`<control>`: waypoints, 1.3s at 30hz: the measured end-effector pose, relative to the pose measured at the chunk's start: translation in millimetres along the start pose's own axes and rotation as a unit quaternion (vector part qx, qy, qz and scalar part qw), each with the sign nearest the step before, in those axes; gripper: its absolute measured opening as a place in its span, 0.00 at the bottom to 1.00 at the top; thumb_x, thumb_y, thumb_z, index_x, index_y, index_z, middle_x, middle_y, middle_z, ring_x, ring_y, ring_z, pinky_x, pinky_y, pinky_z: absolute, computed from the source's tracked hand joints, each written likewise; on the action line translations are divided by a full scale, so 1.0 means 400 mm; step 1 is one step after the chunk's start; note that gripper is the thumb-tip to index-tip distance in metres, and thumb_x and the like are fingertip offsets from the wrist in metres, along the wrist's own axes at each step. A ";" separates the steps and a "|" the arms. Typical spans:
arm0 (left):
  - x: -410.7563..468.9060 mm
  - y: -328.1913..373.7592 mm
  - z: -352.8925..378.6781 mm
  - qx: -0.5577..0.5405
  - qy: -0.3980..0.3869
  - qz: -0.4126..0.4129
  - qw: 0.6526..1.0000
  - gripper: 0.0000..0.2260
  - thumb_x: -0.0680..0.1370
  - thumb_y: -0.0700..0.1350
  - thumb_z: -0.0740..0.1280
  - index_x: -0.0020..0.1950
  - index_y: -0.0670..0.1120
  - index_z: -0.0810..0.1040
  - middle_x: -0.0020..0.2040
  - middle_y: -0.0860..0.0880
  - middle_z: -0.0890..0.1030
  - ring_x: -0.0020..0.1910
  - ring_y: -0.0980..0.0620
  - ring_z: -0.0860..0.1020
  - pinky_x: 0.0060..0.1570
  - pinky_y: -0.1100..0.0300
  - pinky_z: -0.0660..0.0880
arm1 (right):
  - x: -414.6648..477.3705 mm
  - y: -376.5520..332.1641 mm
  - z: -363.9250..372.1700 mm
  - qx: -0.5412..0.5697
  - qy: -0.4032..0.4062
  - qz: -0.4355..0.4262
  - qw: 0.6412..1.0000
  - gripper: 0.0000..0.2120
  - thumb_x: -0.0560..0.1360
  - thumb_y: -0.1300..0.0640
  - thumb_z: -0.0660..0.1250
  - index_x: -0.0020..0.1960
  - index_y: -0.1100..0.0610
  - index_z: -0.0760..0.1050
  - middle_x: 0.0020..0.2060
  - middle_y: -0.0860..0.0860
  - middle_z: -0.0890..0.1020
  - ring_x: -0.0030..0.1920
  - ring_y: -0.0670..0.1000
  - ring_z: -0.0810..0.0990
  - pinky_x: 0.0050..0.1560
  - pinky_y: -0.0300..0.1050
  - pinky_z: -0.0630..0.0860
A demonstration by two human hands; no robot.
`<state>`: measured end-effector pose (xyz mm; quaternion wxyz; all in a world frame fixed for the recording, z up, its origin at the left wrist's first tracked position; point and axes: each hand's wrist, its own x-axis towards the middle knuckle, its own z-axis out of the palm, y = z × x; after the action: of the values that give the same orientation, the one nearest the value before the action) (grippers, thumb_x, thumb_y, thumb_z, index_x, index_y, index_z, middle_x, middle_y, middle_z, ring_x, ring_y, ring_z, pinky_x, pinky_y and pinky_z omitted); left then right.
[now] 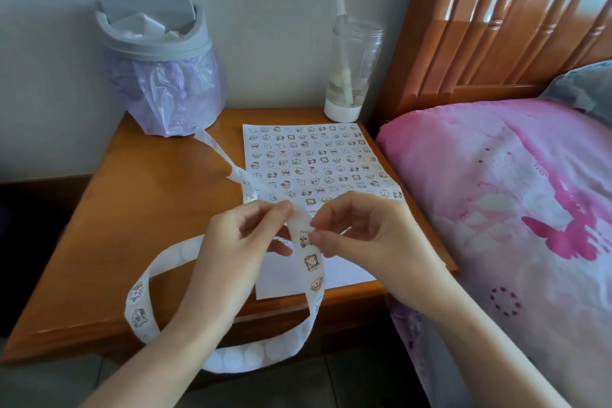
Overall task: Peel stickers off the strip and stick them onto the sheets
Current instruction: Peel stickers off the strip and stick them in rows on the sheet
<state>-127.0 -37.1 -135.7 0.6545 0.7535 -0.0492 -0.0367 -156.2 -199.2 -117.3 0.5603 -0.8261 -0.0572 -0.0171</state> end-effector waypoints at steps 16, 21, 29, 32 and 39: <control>-0.009 -0.001 0.005 0.002 -0.030 -0.025 0.999 0.07 0.74 0.52 0.66 0.42 0.51 0.82 0.36 0.57 0.84 0.39 0.62 0.82 0.35 0.77 0.72 | 0.000 0.015 -0.001 -0.048 0.030 -0.039 0.998 0.06 0.72 0.61 0.72 0.48 0.55 0.82 0.41 0.47 0.84 0.43 0.47 0.83 0.48 0.44 0.81; -0.008 -0.003 0.008 -0.005 -0.022 -0.022 1.000 0.07 0.74 0.51 0.66 0.40 0.51 0.82 0.35 0.57 0.84 0.38 0.61 0.83 0.36 0.74 0.73 | 0.001 0.012 0.005 -0.105 0.043 -0.073 0.991 0.05 0.72 0.62 0.72 0.46 0.54 0.82 0.41 0.44 0.83 0.44 0.43 0.80 0.44 0.35 0.79; -0.008 -0.003 0.012 0.000 -0.011 -0.028 1.000 0.06 0.73 0.52 0.66 0.39 0.53 0.81 0.34 0.60 0.84 0.38 0.65 0.82 0.41 0.69 0.69 | 0.002 0.013 0.009 -0.121 0.053 -0.099 0.986 0.05 0.71 0.63 0.72 0.46 0.56 0.82 0.40 0.45 0.82 0.44 0.42 0.79 0.43 0.28 0.75; -0.008 -0.007 0.012 0.002 -0.011 -0.028 1.000 0.06 0.73 0.52 0.66 0.39 0.54 0.81 0.34 0.60 0.84 0.39 0.65 0.81 0.42 0.69 0.70 | 0.002 0.014 0.008 -0.119 0.054 -0.096 0.987 0.05 0.71 0.63 0.72 0.46 0.55 0.82 0.41 0.45 0.82 0.45 0.42 0.79 0.44 0.30 0.77; -0.007 -0.011 0.010 0.015 -0.014 -0.006 1.000 0.06 0.74 0.50 0.66 0.38 0.54 0.81 0.34 0.61 0.84 0.40 0.68 0.80 0.34 0.77 0.72 | 0.003 0.012 0.009 -0.079 0.048 -0.055 0.994 0.04 0.71 0.59 0.72 0.44 0.52 0.81 0.41 0.43 0.82 0.44 0.43 0.79 0.46 0.37 0.79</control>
<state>-129.9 -39.9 -140.8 0.6425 0.7627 -0.0547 -0.0505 -154.6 -197.7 -123.1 0.4934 -0.8617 -0.0740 -0.0920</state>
